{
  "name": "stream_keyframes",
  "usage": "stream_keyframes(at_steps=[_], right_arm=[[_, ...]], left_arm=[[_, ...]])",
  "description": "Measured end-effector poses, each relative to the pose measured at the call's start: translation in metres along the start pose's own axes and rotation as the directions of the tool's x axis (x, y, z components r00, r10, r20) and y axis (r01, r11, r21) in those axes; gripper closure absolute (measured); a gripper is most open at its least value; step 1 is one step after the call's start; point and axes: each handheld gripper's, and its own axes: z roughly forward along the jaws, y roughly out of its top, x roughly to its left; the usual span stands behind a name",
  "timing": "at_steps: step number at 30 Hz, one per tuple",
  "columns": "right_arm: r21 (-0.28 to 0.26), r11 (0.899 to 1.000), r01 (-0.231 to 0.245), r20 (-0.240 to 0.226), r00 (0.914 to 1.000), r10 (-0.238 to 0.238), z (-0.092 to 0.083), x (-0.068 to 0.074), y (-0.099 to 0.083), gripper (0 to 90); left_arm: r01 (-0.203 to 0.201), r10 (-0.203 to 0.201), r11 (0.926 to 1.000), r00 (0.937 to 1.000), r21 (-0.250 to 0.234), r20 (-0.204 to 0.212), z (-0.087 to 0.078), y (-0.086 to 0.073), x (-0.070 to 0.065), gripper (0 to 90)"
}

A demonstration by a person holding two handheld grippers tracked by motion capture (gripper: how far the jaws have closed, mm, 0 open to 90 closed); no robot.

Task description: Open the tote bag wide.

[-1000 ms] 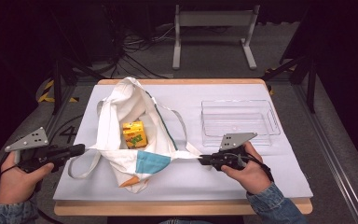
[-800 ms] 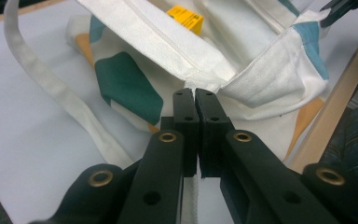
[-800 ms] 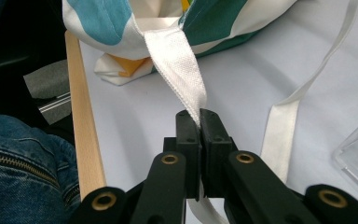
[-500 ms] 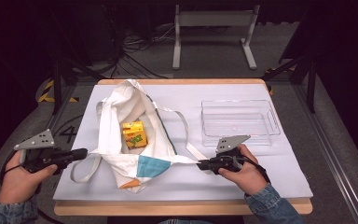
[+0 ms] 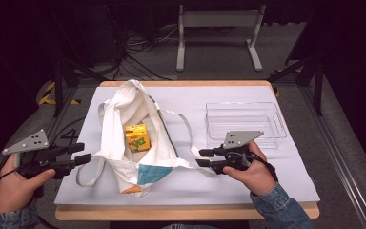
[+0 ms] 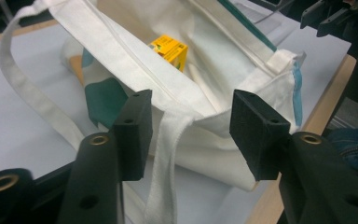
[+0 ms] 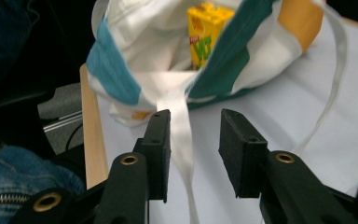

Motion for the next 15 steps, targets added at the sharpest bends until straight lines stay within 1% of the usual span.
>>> stream_keyframes(at_steps=[1, 4, 6, 8, 9, 10, 11, 12, 13, 14, 15], right_arm=[[-0.012, 1.000, 0.005, 0.005, 1.0000, -0.005, 0.000, 0.000, 0.004, 62.0], [-0.041, 0.999, 0.013, 0.024, 0.9996, -0.012, 0.003, -0.002, 0.014, 59.3], [-0.059, 0.998, 0.019, 0.035, 0.9992, -0.017, 0.007, -0.003, 0.022, 57.7], [-0.069, 0.997, 0.027, 0.046, 0.9987, -0.024, 0.012, -0.004, 0.028, 55.5], [-0.074, 0.997, 0.033, 0.054, 0.9981, -0.029, 0.015, -0.004, 0.031, 55.0], [-0.074, 0.997, 0.033, 0.054, 0.9981, -0.029, 0.015, -0.004, 0.031, 55.0], [-0.076, 0.996, 0.035, 0.059, 0.9978, -0.030, 0.018, -0.005, 0.034, 55.0], [-0.087, 0.995, 0.043, 0.076, 0.9964, -0.037, 0.027, -0.006, 0.041, 54.1], [-0.087, 0.995, 0.043, 0.076, 0.9964, -0.037, 0.027, -0.006, 0.041, 54.1], [-0.092, 0.994, 0.056, 0.094, 0.9944, -0.047, 0.035, -0.007, 0.046, 53.5], [-0.092, 0.994, 0.056, 0.094, 0.9944, -0.047, 0.035, -0.007, 0.046, 53.5]], left_arm=[[0.009, -0.009, 0.9999, 0.9999, -0.012, -0.008, 0.001, 0.001, 0.000, 46.3], [0.016, -0.017, 0.9990, 0.9995, -0.041, -0.028, 0.003, 0.003, 0.003, 44.4], [0.025, -0.028, 0.9976, 0.9983, -0.065, -0.051, 0.006, 0.004, 0.005, 43.0], [0.033, -0.038, 0.9965, 0.9965, -0.077, -0.074, 0.007, 0.005, 0.007, 41.8], [0.040, -0.047, 0.9957, 0.9956, -0.084, -0.081, 0.009, 0.005, 0.008, 41.7], [0.040, -0.047, 0.9957, 0.9956, -0.084, -0.081, 0.009, 0.005, 0.008, 41.4], [0.049, -0.058, 0.9943, 0.9942, -0.094, -0.090, 0.012, 0.006, 0.010, 41.4], [0.053, -0.062, 0.9940, 0.9935, -0.095, -0.095, 0.013, 0.006, 0.011, 39.8], [0.057, -0.067, 0.9936, 0.9929, -0.098, -0.099, 0.015, 0.007, 0.012, 39.8], [0.063, -0.074, 0.9923, 0.9918, -0.107, -0.104, 0.018, 0.007, 0.014, 38.9], [0.071, -0.083, 0.9913, 0.9910, -0.111, -0.106, 0.020, 0.007, 0.015, 38.9]])
